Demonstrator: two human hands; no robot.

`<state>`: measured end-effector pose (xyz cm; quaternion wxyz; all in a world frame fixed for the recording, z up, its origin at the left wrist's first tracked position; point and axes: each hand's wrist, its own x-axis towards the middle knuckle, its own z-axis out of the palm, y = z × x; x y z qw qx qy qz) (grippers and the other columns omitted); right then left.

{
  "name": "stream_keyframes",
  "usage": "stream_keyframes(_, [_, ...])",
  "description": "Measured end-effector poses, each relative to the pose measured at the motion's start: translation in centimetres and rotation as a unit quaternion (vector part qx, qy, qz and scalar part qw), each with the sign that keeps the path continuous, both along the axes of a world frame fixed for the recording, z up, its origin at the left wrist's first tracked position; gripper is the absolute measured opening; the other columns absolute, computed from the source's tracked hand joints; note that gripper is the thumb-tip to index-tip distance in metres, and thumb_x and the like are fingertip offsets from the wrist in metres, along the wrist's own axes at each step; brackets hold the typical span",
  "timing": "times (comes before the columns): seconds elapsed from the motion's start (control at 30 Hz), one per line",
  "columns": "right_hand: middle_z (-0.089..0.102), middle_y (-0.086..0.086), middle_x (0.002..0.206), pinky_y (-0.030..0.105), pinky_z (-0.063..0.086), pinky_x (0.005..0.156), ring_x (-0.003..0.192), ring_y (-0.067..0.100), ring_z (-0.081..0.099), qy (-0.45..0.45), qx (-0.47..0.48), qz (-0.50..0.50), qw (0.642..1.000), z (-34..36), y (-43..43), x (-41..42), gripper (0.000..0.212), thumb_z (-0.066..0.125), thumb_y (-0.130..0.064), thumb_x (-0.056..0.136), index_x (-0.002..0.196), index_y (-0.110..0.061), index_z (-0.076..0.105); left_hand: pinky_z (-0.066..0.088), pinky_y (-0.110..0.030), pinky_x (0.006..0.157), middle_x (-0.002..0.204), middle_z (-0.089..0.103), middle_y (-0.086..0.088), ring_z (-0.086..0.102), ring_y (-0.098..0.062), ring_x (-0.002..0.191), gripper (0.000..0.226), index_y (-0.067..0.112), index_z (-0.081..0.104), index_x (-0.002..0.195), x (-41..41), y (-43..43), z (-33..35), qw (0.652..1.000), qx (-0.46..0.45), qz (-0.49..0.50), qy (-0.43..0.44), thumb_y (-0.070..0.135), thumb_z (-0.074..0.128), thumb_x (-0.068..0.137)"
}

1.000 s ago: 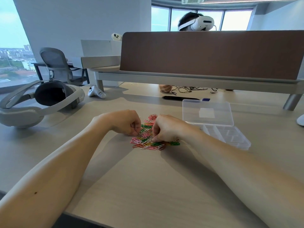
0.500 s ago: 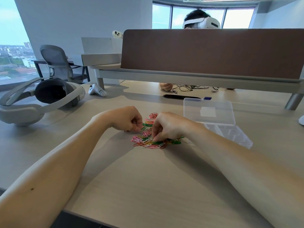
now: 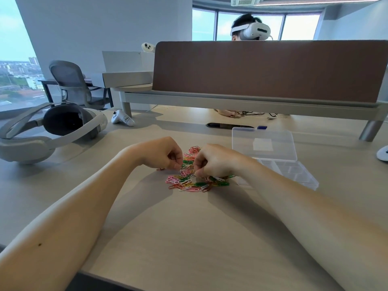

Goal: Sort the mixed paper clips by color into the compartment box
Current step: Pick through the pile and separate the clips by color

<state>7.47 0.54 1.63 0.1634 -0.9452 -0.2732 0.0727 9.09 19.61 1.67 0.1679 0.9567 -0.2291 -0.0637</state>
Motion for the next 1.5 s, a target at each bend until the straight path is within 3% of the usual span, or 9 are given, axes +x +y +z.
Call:
stream_keyframes(0.2, [0.067, 0.0, 0.079, 0.025, 0.045, 0.06, 0.071, 0.012, 0.058, 0.024, 0.092, -0.047, 0.994, 1.9, -2.7, 0.3, 0.012, 0.066, -0.017, 0.089, 0.077, -0.019, 0.067, 0.047, -0.016, 0.064, 0.068, 0.065, 0.007, 0.055, -0.002, 0.058, 0.012, 0.017, 0.07, 0.079, -0.1, -1.5, 1.0, 0.998, -0.057, -0.015, 0.02, 0.007, 0.066, 0.086])
stream_keyframes(0.4, [0.069, 0.002, 0.073, 0.022, 0.046, 0.052, 0.063, 0.01, 0.058, 0.004, 0.136, -0.127, 0.982, 3.4, -8.2, 1.7, 0.009, 0.071, -0.016, 0.086, 0.081, -0.008, 0.071, 0.044, -0.015, 0.065, 0.071, 0.063, 0.009, 0.057, -0.005, 0.064, 0.015, 0.021, 0.065, 0.078, 1.0, -6.3, 2.8, 0.998, -0.019, -0.064, 0.005, 0.01, 0.064, 0.088])
stream_keyframes(0.47, [0.071, 0.003, 0.074, 0.021, 0.046, 0.051, 0.063, 0.011, 0.06, -0.002, 0.143, -0.154, 0.978, 3.3, -9.5, 2.1, 0.007, 0.073, -0.015, 0.085, 0.082, -0.009, 0.072, 0.049, -0.02, 0.068, 0.073, 0.064, 0.008, 0.06, -0.01, 0.067, 0.013, 0.019, 0.066, 0.079, 1.7, -8.4, 3.0, 0.997, -0.007, -0.074, -0.017, 0.011, 0.063, 0.088])
stream_keyframes(0.7, [0.074, 0.007, 0.076, 0.022, 0.057, 0.061, 0.065, 0.014, 0.068, 0.031, 0.161, -0.203, 0.965, 1.5, -12.0, 3.4, 0.007, 0.078, -0.012, 0.08, 0.085, -0.008, 0.075, 0.048, -0.016, 0.068, 0.078, 0.064, 0.007, 0.056, -0.005, 0.069, 0.01, 0.01, 0.071, 0.091, 4.3, -14.2, 2.2, 0.994, 0.024, -0.081, -0.072, 0.008, 0.063, 0.086])
stream_keyframes(0.87, [0.074, 0.01, 0.081, 0.024, 0.058, 0.064, 0.068, 0.017, 0.069, 0.052, 0.166, -0.213, 0.961, 1.1, -13.0, 3.7, 0.01, 0.073, -0.002, 0.082, 0.089, -0.009, 0.075, 0.053, -0.025, 0.078, 0.088, 0.07, 0.0, 0.061, -0.011, 0.077, 0.012, 0.01, 0.073, 0.093, 5.3, -15.4, 1.4, 0.992, 0.035, -0.095, -0.078, 0.008, 0.064, 0.085])
stream_keyframes(1.2, [0.074, 0.007, 0.083, 0.022, 0.057, 0.064, 0.072, 0.015, 0.07, 0.047, 0.175, -0.216, 0.96, 1.1, -13.4, 3.4, 0.014, 0.075, -0.003, 0.081, 0.092, -0.011, 0.074, 0.055, -0.021, 0.075, 0.081, 0.073, 0.004, 0.067, -0.007, 0.07, 0.011, 0.014, 0.076, 0.091, 5.4, -15.8, 1.3, 0.989, -0.035, -0.112, -0.092, 0.015, 0.076, 0.079])
stream_keyframes(1.5, [0.074, 0.007, 0.081, 0.024, 0.057, 0.065, 0.069, 0.014, 0.068, 0.036, 0.179, -0.209, 0.961, 1.3, -13.4, 3.0, 0.011, 0.07, -0.003, 0.084, 0.092, -0.007, 0.075, 0.057, -0.017, 0.074, 0.087, 0.074, 0.002, 0.07, -0.006, 0.074, 0.018, 0.014, 0.075, 0.098, 5.3, -15.3, 1.4, 0.986, -0.084, -0.132, -0.049, 0.007, 0.072, 0.082])
